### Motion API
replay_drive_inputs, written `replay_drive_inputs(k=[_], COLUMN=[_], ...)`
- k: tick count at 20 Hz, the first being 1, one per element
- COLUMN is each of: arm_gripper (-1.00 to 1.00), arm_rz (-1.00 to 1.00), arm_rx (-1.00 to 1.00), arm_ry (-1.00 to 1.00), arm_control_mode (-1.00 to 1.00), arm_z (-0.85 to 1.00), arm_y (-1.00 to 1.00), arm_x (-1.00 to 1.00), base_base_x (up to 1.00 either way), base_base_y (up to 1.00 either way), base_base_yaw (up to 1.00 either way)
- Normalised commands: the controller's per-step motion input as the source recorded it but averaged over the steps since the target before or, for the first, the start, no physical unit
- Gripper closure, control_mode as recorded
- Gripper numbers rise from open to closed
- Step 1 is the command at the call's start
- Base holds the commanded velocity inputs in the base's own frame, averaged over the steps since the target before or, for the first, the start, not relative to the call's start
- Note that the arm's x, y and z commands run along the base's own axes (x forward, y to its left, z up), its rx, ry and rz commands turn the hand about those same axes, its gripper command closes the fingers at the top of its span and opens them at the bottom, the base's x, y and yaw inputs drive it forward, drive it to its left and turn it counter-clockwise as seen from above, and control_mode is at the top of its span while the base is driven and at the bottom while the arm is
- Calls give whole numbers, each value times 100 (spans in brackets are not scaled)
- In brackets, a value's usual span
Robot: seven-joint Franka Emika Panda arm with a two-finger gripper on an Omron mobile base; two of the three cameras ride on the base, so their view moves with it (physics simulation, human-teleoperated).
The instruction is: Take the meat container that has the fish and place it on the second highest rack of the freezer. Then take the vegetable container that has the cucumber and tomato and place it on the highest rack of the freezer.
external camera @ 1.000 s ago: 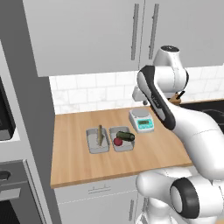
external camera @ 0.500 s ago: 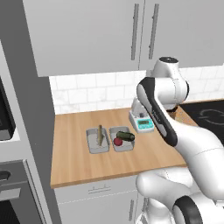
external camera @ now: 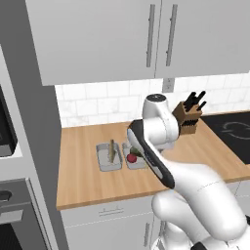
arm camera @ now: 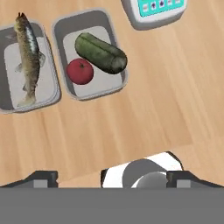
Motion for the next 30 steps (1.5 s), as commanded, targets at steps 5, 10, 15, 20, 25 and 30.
replay_drive_inputs(k=[5,10,15,20,25,30], arm_gripper=[-100,-100,-100,-100,-100,-100], arm_rz=[-55,-53,-24,-11,-14,-13], arm_rx=[0,5,24,23,2,0], arm_ry=[0,1,12,19,19,19], arm_control_mode=[-100,-100,-100,-100,-100,-100], arm_z=[-66,-38,-23,-27,-35,-37], arm_y=[10,-3,-20,-12,0,0], arm_x=[11,35,67,71,58,47], base_base_x=[0,0,0,0,0,0], base_base_y=[0,0,0,0,0,0], base_base_yaw=[0,0,0,0,0,0])
